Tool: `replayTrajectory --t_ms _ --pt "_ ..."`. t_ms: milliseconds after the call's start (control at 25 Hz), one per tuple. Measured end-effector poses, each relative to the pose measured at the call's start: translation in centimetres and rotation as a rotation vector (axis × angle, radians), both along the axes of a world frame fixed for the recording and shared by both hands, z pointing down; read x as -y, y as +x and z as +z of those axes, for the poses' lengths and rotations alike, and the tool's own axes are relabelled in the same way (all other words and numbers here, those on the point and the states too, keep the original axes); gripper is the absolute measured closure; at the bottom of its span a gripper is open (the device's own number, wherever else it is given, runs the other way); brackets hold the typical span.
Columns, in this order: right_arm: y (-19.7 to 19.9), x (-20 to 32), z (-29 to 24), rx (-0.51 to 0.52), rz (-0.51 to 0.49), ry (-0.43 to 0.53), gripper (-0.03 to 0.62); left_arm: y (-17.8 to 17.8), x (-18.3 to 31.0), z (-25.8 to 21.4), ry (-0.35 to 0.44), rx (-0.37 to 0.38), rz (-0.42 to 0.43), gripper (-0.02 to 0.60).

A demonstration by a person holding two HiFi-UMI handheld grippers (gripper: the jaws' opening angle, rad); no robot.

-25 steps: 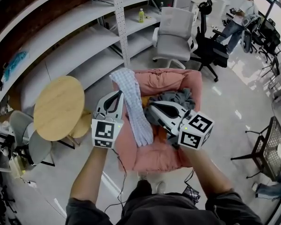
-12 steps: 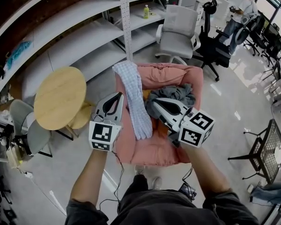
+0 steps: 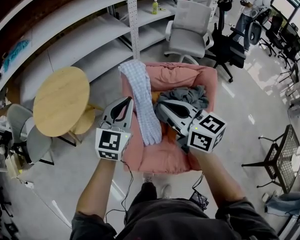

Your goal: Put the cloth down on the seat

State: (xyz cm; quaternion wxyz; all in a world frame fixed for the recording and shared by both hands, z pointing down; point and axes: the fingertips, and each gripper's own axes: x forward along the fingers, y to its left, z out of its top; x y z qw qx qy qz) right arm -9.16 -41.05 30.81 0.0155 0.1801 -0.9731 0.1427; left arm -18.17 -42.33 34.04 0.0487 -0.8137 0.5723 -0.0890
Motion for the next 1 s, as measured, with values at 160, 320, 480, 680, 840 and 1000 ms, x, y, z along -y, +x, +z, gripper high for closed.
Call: replayTrajectory --t_ms 160,320,480,680,840,1000 --pt "-0.2 0.6 0.3 -0.008 0.006 -0.005 0.579 0.0 0.8 0.4 -0.014 -0.008 -0.002 0.572" --pt "-0.4 0.9 0.8 -0.015 0.013 -0.013 0.579 0.1 1.1 0.7 -0.016 -0.021 0.008 0.572" --pt "-0.3 1.5 1.2 -0.008 0.020 -0.023 0.579 0.6 1.5 1.3 -0.021 -0.024 0.015 0.572" --pt "-0.5 1.4 1.4 -0.007 0.019 -0.025 0.579 0.7 1.3 2.3 -0.040 -0.025 0.025 0.572" --pt "-0.4 1.0 1.7 -0.012 0.024 -0.033 0.579 1.1 0.7 2.5 -0.045 -0.028 0.034 0.572" --pt "-0.5 1.3 2.2 -0.020 0.026 -0.039 0.579 0.8 1.0 2.9 -0.049 -0.040 0.035 0.572"
